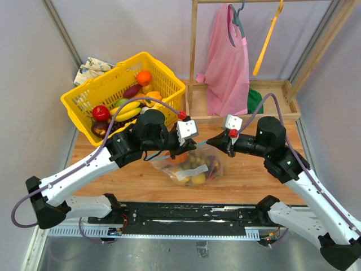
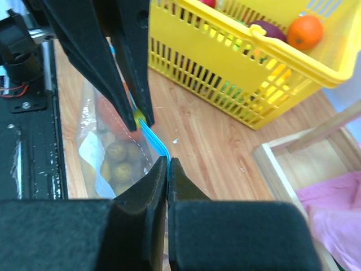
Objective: Place the food in the zip-top bag and seal the zipper
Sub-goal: Zip the zipper food storage bag at the center of the board.
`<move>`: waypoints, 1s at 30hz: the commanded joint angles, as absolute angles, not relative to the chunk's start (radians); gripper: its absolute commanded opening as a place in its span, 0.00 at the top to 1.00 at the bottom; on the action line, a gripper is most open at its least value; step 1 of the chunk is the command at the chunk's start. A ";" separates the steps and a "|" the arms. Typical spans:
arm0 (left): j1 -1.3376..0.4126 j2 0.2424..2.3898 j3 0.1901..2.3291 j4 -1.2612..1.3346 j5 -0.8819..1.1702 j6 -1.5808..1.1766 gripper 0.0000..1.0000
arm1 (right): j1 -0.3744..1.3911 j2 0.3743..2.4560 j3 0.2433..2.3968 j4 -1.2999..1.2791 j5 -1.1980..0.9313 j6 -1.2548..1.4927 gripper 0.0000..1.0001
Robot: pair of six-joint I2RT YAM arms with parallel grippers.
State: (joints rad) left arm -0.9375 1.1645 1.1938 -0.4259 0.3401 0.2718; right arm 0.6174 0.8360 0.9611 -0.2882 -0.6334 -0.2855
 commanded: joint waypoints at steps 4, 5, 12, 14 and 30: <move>-0.937 1.101 1.164 -0.448 0.290 0.243 1.00 | 0.615 0.770 0.939 -0.285 -0.338 -0.267 0.99; -0.937 1.100 1.163 -0.448 0.285 0.243 1.00 | 0.616 0.764 0.934 -0.284 -0.317 -0.265 0.99; -0.937 1.093 1.149 -0.449 0.258 0.227 1.00 | 0.615 0.733 0.911 -0.305 -0.150 -0.246 0.99; -0.937 1.090 1.145 -0.449 0.252 0.223 1.00 | 0.616 0.718 0.899 -0.300 -0.098 -0.241 0.99; -0.937 1.057 1.085 -0.459 0.188 0.211 1.00 | 0.609 0.657 0.851 -0.288 0.282 -0.202 0.99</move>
State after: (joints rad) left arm -0.9375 1.0977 1.1034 -0.4149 0.2203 0.2199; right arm 0.6178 0.6792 0.8654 -0.3122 0.0399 -0.2127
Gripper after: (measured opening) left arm 0.118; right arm 0.013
